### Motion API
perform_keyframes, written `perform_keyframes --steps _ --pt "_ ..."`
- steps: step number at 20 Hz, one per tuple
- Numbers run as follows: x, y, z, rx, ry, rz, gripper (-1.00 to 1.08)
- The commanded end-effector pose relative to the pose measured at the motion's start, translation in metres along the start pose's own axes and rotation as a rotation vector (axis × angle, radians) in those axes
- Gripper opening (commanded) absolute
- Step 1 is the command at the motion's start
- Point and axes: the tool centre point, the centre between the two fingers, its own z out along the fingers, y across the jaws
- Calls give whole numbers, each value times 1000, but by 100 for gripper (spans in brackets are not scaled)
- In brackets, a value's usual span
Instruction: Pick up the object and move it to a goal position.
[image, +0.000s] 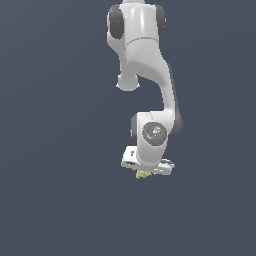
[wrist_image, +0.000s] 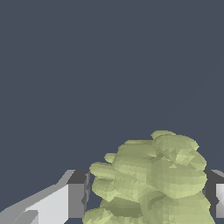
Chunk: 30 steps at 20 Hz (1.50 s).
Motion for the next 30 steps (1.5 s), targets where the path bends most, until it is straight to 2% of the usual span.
perform_keyframes --steps 1,11,17,24,30 --pt "0 0 0 0 0 0 -100" --pt "-1 0 -2 0 0 0 -100" --pt "-7 0 -16 0 0 0 -100" --pt "-23 0 -53 0 0 0 -100" --pt "-44 0 -103 0 0 0 -100"
